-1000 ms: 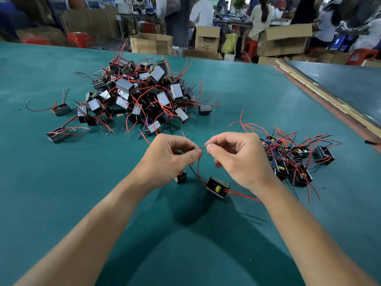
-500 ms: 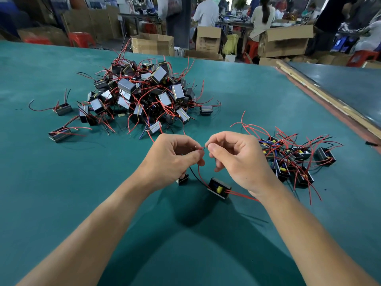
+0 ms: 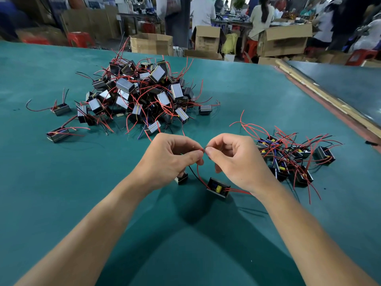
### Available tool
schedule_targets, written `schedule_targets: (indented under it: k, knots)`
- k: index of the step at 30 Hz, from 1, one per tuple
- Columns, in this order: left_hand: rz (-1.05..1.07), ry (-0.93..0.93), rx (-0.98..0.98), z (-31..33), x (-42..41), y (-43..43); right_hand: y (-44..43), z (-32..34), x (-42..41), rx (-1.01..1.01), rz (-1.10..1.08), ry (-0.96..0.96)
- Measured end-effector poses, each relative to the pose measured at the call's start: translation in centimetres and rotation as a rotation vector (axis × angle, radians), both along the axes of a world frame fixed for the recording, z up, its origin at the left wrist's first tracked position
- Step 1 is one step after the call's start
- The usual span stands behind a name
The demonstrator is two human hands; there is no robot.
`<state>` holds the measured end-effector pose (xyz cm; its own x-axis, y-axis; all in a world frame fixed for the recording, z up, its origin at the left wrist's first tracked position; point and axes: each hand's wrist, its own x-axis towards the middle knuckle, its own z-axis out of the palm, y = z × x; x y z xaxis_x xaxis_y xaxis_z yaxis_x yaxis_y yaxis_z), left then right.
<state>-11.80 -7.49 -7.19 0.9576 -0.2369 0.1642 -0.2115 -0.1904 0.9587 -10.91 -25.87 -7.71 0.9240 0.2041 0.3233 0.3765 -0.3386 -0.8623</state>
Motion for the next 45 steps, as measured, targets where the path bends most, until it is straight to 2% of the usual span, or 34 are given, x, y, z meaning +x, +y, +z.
schedule_targets:
  k: [11,19,26,37,42,45]
  knots:
    - [-0.013,0.028,-0.006,0.11,-0.14,0.1,0.0,0.55,-0.28,-0.003,0.03,0.013]
    - [0.005,0.007,0.021,0.24,-0.17,0.21,-0.01,0.52,-0.69,-0.184,0.018,-0.24]
    - [-0.015,-0.016,0.046,0.26,-0.16,0.13,-0.21,0.89,-0.66,-0.069,0.081,-0.044]
    - [0.079,-0.193,0.242,-0.09,-0.2,0.3,0.23,0.59,-0.61,-0.099,0.016,-0.088]
    - [0.068,-0.142,0.156,-0.11,0.09,0.06,0.1,0.37,-0.54,-0.159,-0.048,-0.186]
    - [0.133,-0.084,0.097,-0.12,0.41,0.35,0.03,0.09,-0.34,-0.163,-0.101,-0.213]
